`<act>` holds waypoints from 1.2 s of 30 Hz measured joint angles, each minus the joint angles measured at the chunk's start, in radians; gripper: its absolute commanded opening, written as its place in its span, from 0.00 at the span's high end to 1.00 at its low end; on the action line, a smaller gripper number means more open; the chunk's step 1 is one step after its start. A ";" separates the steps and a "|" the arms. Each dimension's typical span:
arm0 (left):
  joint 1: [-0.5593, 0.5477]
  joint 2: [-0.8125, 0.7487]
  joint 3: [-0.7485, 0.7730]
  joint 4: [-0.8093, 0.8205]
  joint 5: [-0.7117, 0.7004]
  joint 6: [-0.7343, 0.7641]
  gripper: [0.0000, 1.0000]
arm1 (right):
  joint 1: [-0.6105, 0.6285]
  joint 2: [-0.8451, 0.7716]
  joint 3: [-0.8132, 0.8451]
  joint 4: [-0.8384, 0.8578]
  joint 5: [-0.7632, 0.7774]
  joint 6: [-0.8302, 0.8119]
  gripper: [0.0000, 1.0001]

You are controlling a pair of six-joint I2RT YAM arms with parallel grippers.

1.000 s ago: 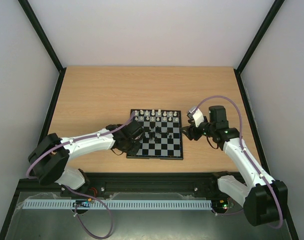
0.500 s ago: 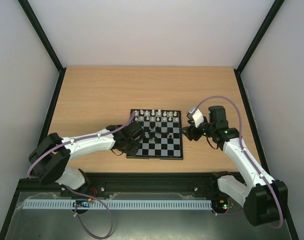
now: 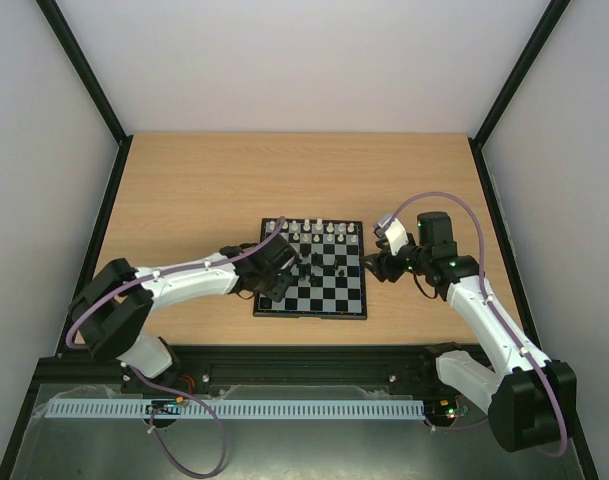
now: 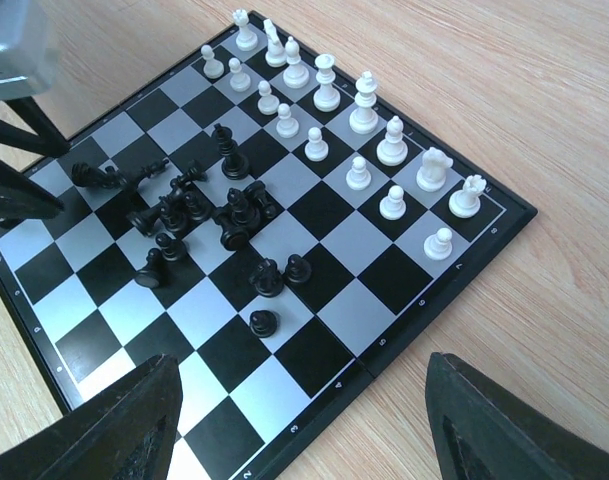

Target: Set up the chess pieces on the board

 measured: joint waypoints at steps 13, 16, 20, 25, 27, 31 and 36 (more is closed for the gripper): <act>0.048 0.071 0.023 0.040 -0.002 0.053 0.52 | 0.005 0.003 0.000 -0.006 0.000 -0.001 0.32; 0.049 0.116 0.064 0.040 0.029 0.074 0.55 | 0.005 0.008 0.000 -0.007 0.000 -0.002 0.32; 0.049 0.160 0.097 0.039 0.053 0.089 0.58 | 0.007 0.009 0.000 -0.011 0.000 -0.004 0.32; 0.049 0.163 0.097 0.016 0.057 0.088 0.61 | 0.007 0.009 0.000 -0.011 0.000 -0.005 0.32; 0.049 0.163 0.097 0.006 0.056 0.086 0.62 | 0.007 0.009 0.000 -0.011 0.000 -0.005 0.32; 0.048 0.161 0.097 -0.009 0.052 0.080 0.62 | 0.010 0.009 0.000 -0.012 0.000 -0.005 0.32; 0.043 0.138 0.082 -0.021 0.052 0.064 0.67 | 0.011 0.009 0.000 -0.012 0.000 -0.008 0.32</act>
